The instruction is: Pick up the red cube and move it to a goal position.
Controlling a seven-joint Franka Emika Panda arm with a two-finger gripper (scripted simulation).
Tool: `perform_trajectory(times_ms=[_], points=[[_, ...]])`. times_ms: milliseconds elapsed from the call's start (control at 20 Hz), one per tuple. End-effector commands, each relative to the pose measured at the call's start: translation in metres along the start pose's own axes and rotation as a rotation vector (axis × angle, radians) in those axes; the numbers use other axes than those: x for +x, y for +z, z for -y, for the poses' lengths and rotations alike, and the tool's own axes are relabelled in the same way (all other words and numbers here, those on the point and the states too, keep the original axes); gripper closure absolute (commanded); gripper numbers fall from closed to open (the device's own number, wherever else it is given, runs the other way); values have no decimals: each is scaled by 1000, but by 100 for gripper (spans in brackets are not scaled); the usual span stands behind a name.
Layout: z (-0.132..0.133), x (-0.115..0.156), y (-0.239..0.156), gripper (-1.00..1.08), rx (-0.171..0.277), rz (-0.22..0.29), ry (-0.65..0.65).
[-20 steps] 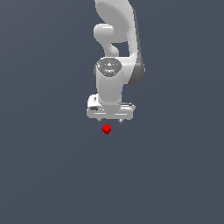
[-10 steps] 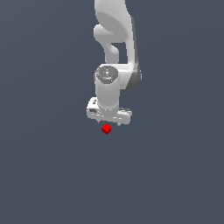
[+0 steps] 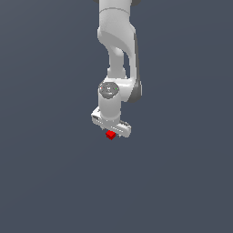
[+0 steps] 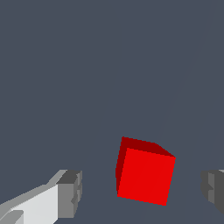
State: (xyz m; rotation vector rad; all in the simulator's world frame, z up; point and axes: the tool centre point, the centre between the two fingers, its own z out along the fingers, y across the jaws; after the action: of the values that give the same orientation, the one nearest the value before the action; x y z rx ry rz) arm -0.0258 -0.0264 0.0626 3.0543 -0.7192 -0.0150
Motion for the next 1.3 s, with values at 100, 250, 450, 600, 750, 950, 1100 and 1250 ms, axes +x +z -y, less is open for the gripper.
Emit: perform_trajectory(times_ms=[100, 250, 450, 600, 750, 950, 1100, 1250], points=[[-5, -3, 22, -92, 2, -5, 104], [-7, -4, 32, -92, 4, -7, 152], [-8, -5, 41, -92, 5, -8, 191], [-8, -6, 43, -92, 6, -8, 201], [-8, -6, 43, -92, 7, -8, 198], [-8, -6, 43, 108, 7, -8, 198], [-8, -6, 43, 108, 7, -8, 198], [-8, -6, 43, 108, 7, -8, 198]])
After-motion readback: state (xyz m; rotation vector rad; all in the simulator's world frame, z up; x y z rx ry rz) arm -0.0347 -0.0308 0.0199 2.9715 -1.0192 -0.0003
